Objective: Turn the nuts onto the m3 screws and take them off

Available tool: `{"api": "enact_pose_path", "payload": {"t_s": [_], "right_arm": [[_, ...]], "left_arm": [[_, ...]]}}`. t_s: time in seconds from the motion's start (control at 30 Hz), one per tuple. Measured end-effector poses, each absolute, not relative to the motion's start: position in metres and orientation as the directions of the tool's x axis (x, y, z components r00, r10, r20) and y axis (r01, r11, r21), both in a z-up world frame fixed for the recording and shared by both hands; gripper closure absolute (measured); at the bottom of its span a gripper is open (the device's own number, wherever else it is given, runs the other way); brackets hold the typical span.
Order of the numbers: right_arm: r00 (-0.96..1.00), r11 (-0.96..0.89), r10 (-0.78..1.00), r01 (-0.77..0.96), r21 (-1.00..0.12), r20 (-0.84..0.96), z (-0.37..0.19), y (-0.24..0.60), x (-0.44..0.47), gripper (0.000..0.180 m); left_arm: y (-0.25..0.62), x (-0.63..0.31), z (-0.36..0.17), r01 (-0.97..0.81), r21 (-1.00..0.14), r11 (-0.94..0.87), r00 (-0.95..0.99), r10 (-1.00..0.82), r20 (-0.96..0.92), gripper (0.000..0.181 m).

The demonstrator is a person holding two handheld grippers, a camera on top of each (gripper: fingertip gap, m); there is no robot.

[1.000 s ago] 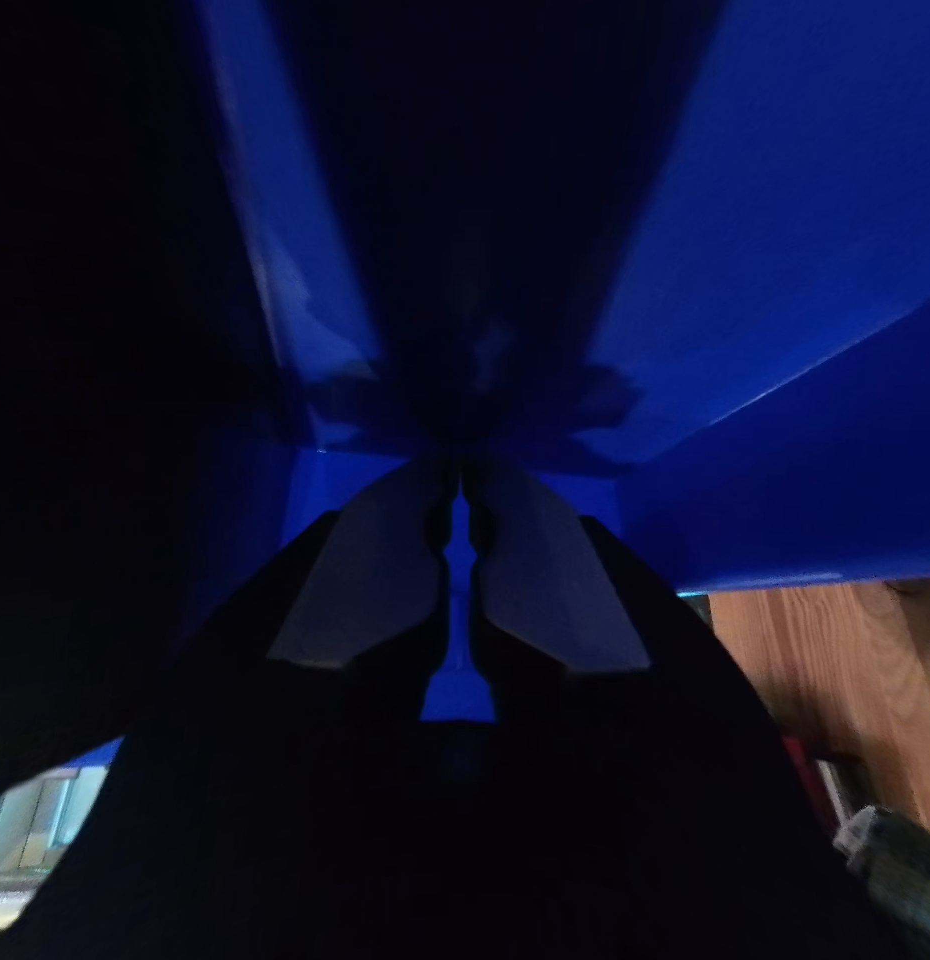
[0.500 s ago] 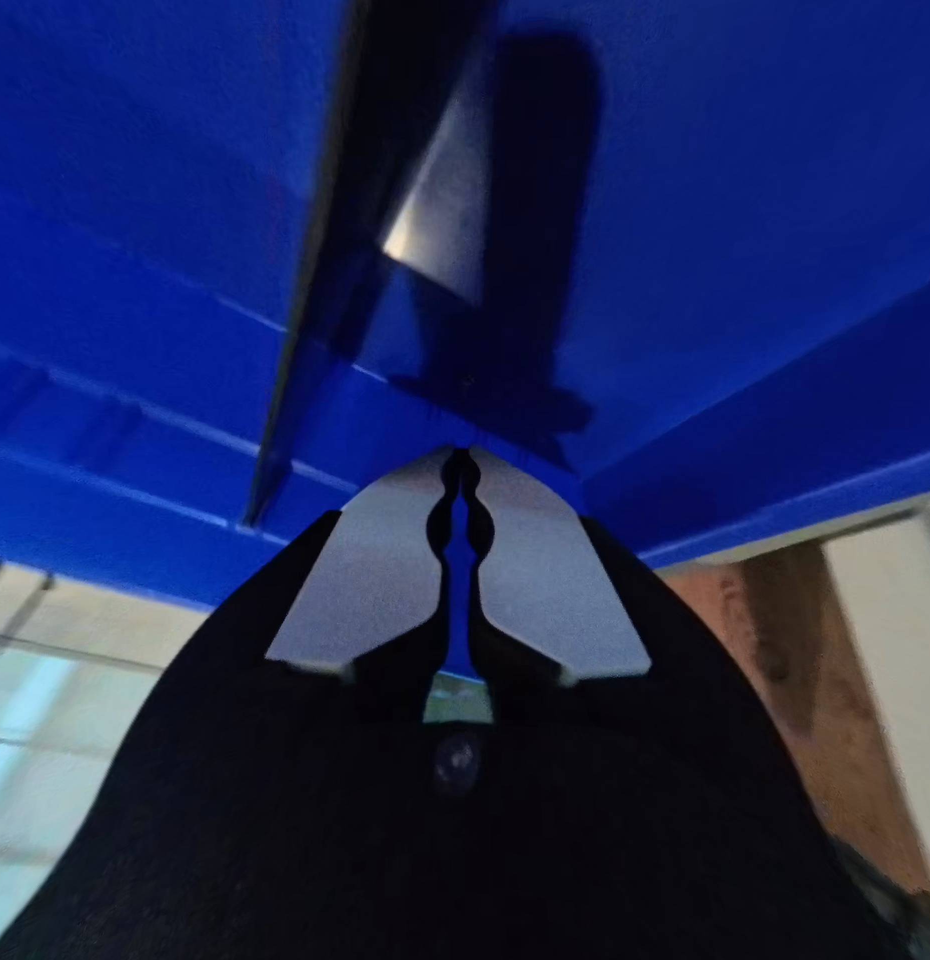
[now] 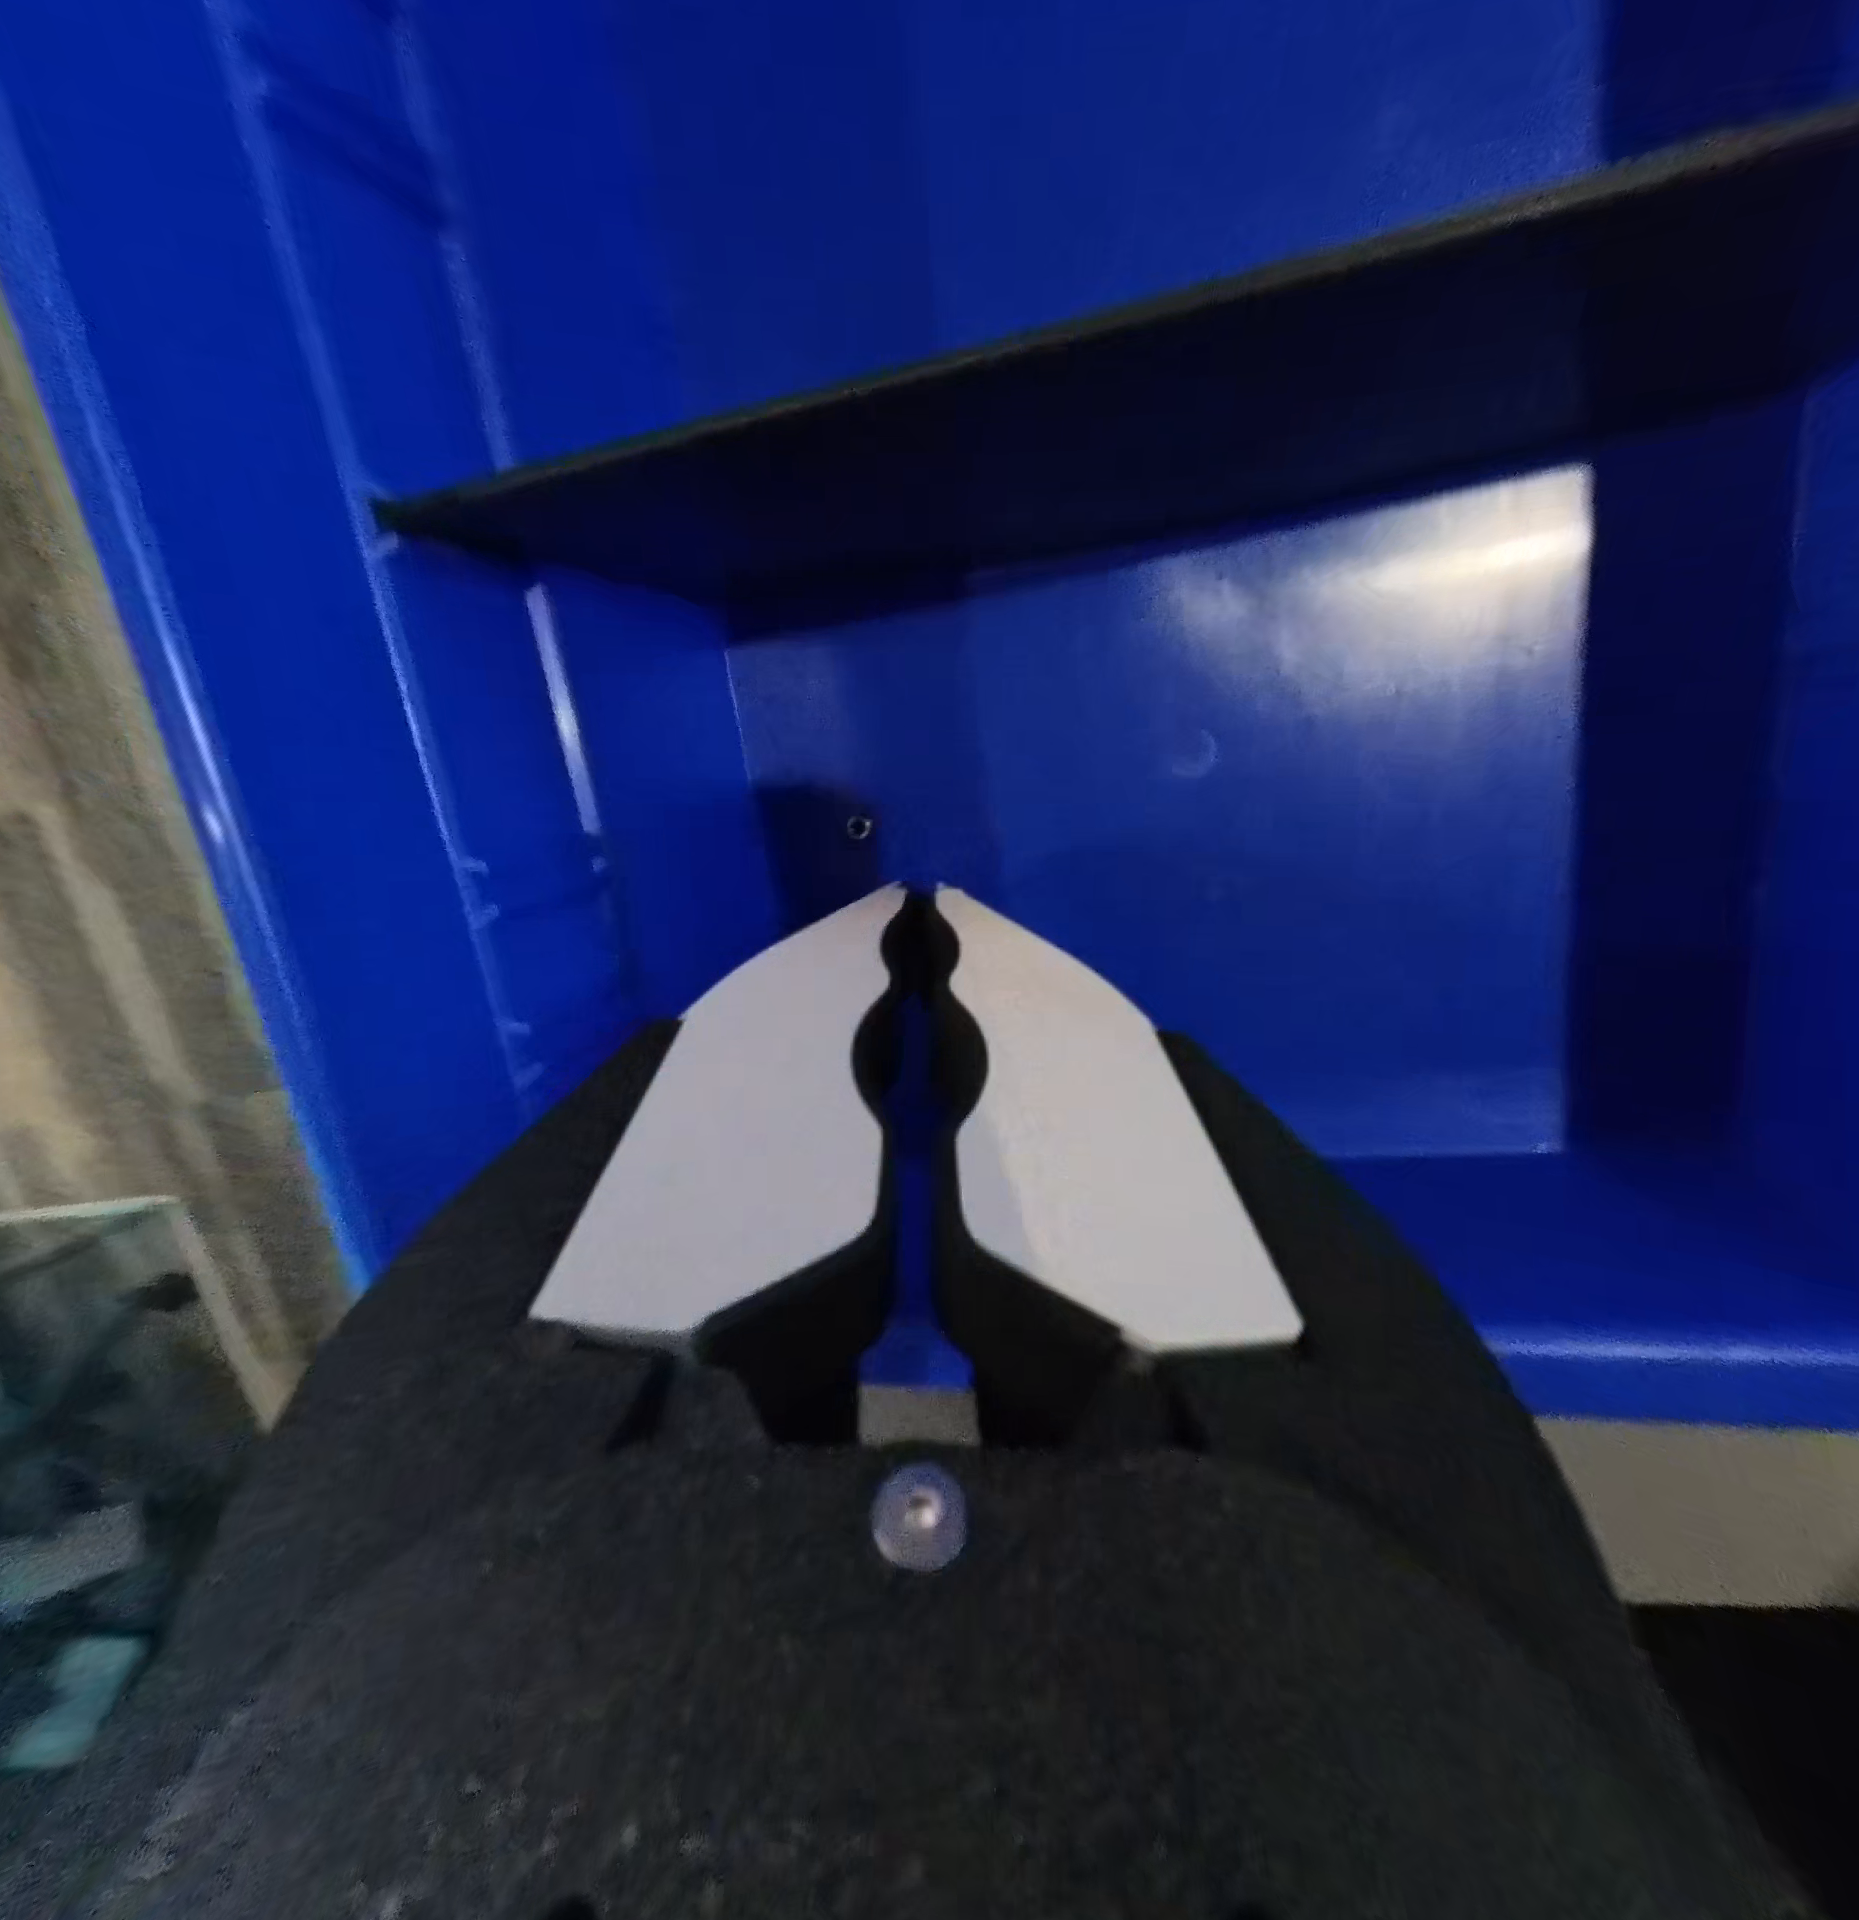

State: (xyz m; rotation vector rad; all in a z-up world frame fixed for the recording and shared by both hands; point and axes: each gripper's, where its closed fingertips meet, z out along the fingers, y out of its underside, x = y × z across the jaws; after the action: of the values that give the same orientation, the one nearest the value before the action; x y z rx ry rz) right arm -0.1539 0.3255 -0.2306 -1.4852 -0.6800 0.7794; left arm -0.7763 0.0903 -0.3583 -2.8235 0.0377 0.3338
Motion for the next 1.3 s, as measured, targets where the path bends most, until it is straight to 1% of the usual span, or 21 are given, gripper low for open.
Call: {"api": "enact_pose_path", "payload": {"t_s": [0.03, 0.1, 0.2, 0.23, 0.27, 0.33, 0.4, 0.47, 0.5, 0.53, 0.6, 0.77, 0.93, 1.07, 1.23, 1.27, 1.3], "right_arm": [[0.591, -0.059, 0.804, -0.037, -0.998, -0.069, -0.229, 0.327, -0.156, 0.093], [0.58, -0.051, 0.812, -0.037, -0.998, -0.063, -0.226, 0.328, -0.16, 0.093], [0.57, -0.038, 0.82, -0.041, -0.998, -0.054, -0.221, 0.331, -0.163, 0.093], [0.566, -0.035, 0.823, -0.046, -0.998, -0.055, -0.22, 0.333, -0.164, 0.093], [0.562, -0.031, 0.825, -0.051, -0.998, -0.055, -0.218, 0.334, -0.165, 0.093], [0.551, -0.029, 0.832, -0.059, -0.998, -0.057, -0.217, 0.337, -0.168, 0.093], [0.541, -0.032, 0.839, -0.068, -0.997, -0.064, -0.217, 0.341, -0.171, 0.094], [0.531, -0.033, 0.844, -0.074, -0.997, -0.067, -0.218, 0.345, -0.174, 0.094], [0.527, -0.034, 0.847, -0.076, -0.997, -0.069, -0.218, 0.347, -0.176, 0.094], [0.522, -0.034, 0.85, -0.078, -0.996, -0.07, -0.218, 0.348, -0.177, 0.094], [0.516, -0.034, 0.854, -0.082, -0.996, -0.072, -0.219, 0.352, -0.179, 0.094], [0.498, -0.043, 0.863, -0.1, -0.994, -0.088, -0.224, 0.358, -0.182, 0.094], [0.49, -0.047, 0.867, -0.111, -0.993, -0.095, -0.224, 0.36, -0.18, 0.094], [0.491, -0.035, 0.867, -0.11, -0.993, -0.085, -0.22, 0.358, -0.178, 0.094], [0.485, -0.029, 0.871, -0.113, -0.993, -0.081, -0.217, 0.354, -0.181, 0.094], [0.484, -0.03, 0.872, -0.114, -0.993, -0.082, -0.217, 0.354, -0.181, 0.094], [0.483, -0.03, 0.872, -0.116, -0.993, -0.083, -0.217, 0.353, -0.182, 0.094]], "left_arm": [[0.09, -0.776, -0.361, -0.008, -0.308, -0.952, 0.979, 0.056, -0.198, 0.18], [0.09, -0.774, -0.367, 0.065, -0.327, -0.943, 0.983, 0.117, -0.141, 0.18], [0.09, -0.773, -0.367, 0.11, -0.36, -0.927, 0.979, 0.164, -0.125, 0.18], [0.091, -0.773, -0.366, 0.12, -0.381, -0.917, 0.976, 0.179, -0.123, 0.177], [0.093, -0.774, -0.363, 0.134, -0.403, -0.905, 0.972, 0.199, -0.125, 0.166], [0.096, -0.774, -0.36, 0.167, -0.447, -0.879, 0.967, 0.234, -0.099, 0.153], [0.099, -0.776, -0.359, 0.21, -0.47, -0.857, 0.959, 0.275, -0.072, 0.131], [0.098, -0.779, -0.361, 0.247, -0.464, -0.851, 0.95, 0.307, -0.059, 0.123], [0.097, -0.78, -0.363, 0.264, -0.459, -0.848, 0.945, 0.323, -0.053, 0.122], [0.097, -0.779, -0.364, 0.281, -0.456, -0.844, 0.941, 0.336, -0.042, 0.124], [0.1, -0.776, -0.364, 0.305, -0.457, -0.835, 0.936, 0.351, -0.018, 0.135], [0.107, -0.779, -0.365, 0.329, -0.467, -0.821, 0.916, 0.398, -0.055, 0.139], [0.102, -0.788, -0.381, 0.353, -0.397, -0.847, 0.895, 0.429, -0.119, 0.141], [0.104, -0.787, -0.384, 0.388, -0.384, -0.838, 0.894, 0.444, -0.066, 0.156], [0.103, -0.787, -0.385, 0.423, -0.354, -0.834, 0.887, 0.46, -0.022, 0.159], [0.103, -0.788, -0.385, 0.428, -0.352, -0.832, 0.886, 0.463, -0.018, 0.165], [0.102, -0.789, -0.385, 0.426, -0.351, -0.834, 0.888, 0.459, -0.013, 0.177]]}}
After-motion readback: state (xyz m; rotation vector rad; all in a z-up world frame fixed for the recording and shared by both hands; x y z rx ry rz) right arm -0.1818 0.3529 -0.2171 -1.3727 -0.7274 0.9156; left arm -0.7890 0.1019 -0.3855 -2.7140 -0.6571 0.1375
